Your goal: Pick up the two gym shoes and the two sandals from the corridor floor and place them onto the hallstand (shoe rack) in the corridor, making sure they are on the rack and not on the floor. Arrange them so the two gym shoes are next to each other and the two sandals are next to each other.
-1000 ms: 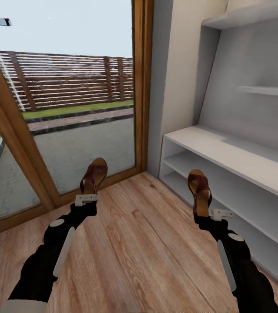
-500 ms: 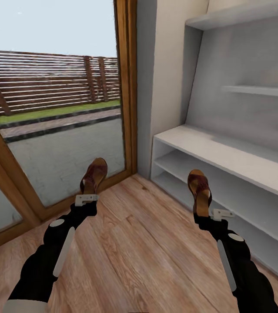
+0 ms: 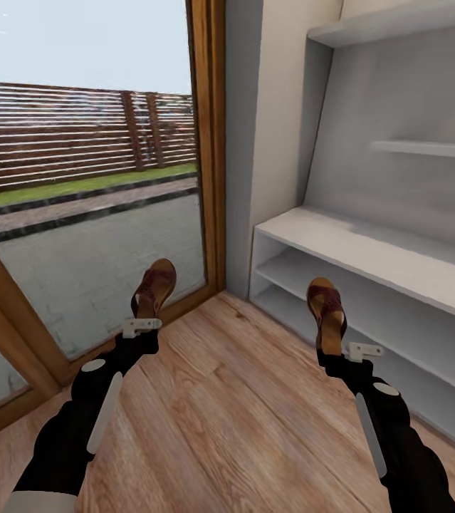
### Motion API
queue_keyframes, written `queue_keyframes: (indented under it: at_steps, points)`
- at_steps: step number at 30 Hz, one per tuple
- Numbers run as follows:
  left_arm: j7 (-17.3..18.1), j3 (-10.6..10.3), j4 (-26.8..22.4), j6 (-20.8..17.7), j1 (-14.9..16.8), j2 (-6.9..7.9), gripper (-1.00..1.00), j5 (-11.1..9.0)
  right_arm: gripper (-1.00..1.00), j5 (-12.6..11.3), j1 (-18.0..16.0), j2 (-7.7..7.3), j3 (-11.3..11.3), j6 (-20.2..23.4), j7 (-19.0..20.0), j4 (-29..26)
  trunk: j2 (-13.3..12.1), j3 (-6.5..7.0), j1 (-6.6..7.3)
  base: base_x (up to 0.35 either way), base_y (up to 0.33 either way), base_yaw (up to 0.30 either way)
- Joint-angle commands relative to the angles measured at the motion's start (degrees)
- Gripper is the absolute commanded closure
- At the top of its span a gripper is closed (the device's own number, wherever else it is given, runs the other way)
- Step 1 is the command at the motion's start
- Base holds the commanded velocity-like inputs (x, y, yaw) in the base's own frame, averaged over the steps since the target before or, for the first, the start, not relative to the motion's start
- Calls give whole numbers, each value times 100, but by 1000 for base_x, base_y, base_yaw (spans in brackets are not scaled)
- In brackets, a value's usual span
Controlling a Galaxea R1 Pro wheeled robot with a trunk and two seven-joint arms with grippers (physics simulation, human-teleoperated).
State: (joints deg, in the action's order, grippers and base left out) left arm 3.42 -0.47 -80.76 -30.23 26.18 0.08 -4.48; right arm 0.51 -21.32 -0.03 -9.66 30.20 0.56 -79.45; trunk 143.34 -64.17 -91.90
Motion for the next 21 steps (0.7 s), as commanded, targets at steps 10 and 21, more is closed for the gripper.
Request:
queue_keyframes:
  at_steps: [10, 21]
  points:
    - [10, 3, -2, -27, 1, 1, 100, -44, 100, -16, -4, 0, 0, 38, -14, -9, 2, -5, -1, 157, 286, -255]
    - [10, 3, -4, -26, 1, 1, 100, -38, 100, -16, -4, -5, 0, 38, -16, -9, 2, -5, -1, 65, 200, -256]
